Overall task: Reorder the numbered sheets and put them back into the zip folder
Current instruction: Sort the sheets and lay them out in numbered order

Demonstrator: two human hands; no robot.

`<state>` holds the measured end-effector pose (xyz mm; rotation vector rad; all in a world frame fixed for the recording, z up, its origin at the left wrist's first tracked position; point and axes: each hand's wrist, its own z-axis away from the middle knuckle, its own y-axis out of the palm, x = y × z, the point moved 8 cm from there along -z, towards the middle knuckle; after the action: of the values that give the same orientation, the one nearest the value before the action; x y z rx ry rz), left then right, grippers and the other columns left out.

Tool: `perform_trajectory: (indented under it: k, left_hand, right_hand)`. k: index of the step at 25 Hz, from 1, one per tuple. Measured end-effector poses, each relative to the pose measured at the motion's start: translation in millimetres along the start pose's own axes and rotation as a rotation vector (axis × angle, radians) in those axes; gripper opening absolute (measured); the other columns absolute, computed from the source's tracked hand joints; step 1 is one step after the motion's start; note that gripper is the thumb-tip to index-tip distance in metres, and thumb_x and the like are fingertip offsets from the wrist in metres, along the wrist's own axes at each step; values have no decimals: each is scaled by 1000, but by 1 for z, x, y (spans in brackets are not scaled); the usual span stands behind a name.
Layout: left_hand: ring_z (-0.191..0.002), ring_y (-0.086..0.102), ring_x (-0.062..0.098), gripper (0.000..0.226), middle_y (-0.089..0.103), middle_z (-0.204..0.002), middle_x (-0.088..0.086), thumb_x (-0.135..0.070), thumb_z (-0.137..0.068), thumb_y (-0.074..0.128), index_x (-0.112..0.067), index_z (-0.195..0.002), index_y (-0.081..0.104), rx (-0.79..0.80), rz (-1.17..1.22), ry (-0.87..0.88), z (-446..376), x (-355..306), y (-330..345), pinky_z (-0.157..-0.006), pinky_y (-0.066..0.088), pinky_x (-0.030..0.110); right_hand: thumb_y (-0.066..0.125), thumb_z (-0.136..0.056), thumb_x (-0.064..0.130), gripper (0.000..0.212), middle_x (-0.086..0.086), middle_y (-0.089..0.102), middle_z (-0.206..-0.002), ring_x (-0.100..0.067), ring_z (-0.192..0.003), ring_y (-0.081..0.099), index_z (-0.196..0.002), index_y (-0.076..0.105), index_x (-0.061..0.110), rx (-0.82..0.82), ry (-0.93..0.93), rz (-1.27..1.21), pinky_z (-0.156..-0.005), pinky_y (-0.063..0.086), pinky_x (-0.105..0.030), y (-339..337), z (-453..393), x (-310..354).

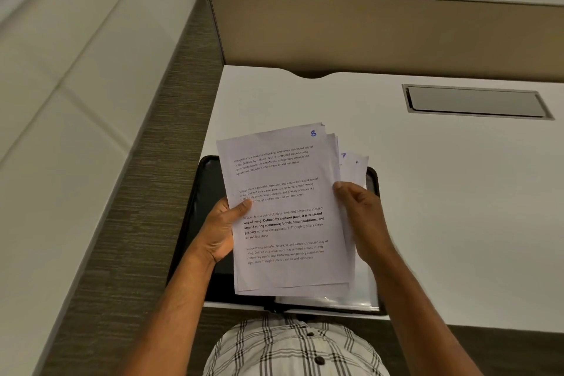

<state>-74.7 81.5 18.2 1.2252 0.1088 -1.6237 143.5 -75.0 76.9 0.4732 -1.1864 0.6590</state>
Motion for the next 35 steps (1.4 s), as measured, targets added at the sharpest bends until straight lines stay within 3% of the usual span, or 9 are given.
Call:
perform_trajectory:
  k: [4,7,12,16,19,22,26,31,35]
  left_hand:
    - [-127,59,44,46,60,-140,22,-8,-100,58,-6,-145,51,18,-6,-11,9,11,7,-101,50,63]
    - [-128,58,45,58,59,-141,23,-11,-92,63,-8,-148,47,10,4,-24,16,20,13,-103,47,67]
    - [-127,58,45,55,59,-140,25,-8,-95,61,-6,-148,47,-10,18,-2,27,28,23,-100,50,65]
    - [-126,59,45,54,61,-138,24,-11,-93,64,-5,-144,51,-42,5,16,34,33,30,-101,49,66]
    - [-125,60,44,46,62,-137,22,-9,-97,63,-7,-142,55,-53,7,30,40,40,36,-102,49,65]
    - [-123,63,41,39,63,-136,22,-7,-97,58,-8,-136,59,-76,13,40,45,47,40,-99,52,62]
    - [-123,62,43,32,65,-134,21,-5,-98,57,-16,-125,68,-71,15,40,48,56,47,-101,50,64]
    - [-125,61,42,48,64,-136,21,-12,-89,66,-10,-137,59,-46,14,8,48,67,56,-101,51,62]
    - [-123,63,42,57,64,-135,21,-14,-86,68,-6,-141,55,-73,13,-3,48,73,61,-99,53,61]
  right_hand:
    - [74,-96,21,18,-12,78,-97,-25,-83,74,-94,73,3,-37,36,-78,-77,65,-42,-17,5,-6]
    - [81,-90,23,25,-11,73,-91,-21,-77,72,-91,65,4,-75,5,-79,-66,61,-35,-29,9,-5]
    - [73,-97,28,24,-4,69,-93,-12,-79,70,-91,58,11,-116,-100,-51,-68,61,-30,-43,18,1]
    - [69,-101,28,26,-6,69,-125,-24,-108,72,-115,49,37,-146,-163,-32,-88,63,-53,-56,21,-1]
    - [67,-102,17,50,-1,60,-145,-17,-127,64,-136,43,45,-137,-249,54,-98,60,-38,-65,26,7]
    - [60,-107,26,25,12,68,-132,4,-115,63,-131,66,27,-119,-213,162,-95,53,-18,-69,28,8]
    - [68,-101,25,15,4,80,-101,-10,-91,76,-103,80,16,3,-19,54,-76,58,-20,-71,27,-11]
    - [80,-92,24,18,-4,76,-88,-19,-79,73,-84,70,10,-61,-7,1,-73,62,-35,-86,28,-12]
    - [76,-95,31,32,11,65,-73,-4,-68,65,-79,53,15,-122,-68,-50,-61,56,-24,-92,33,-6]
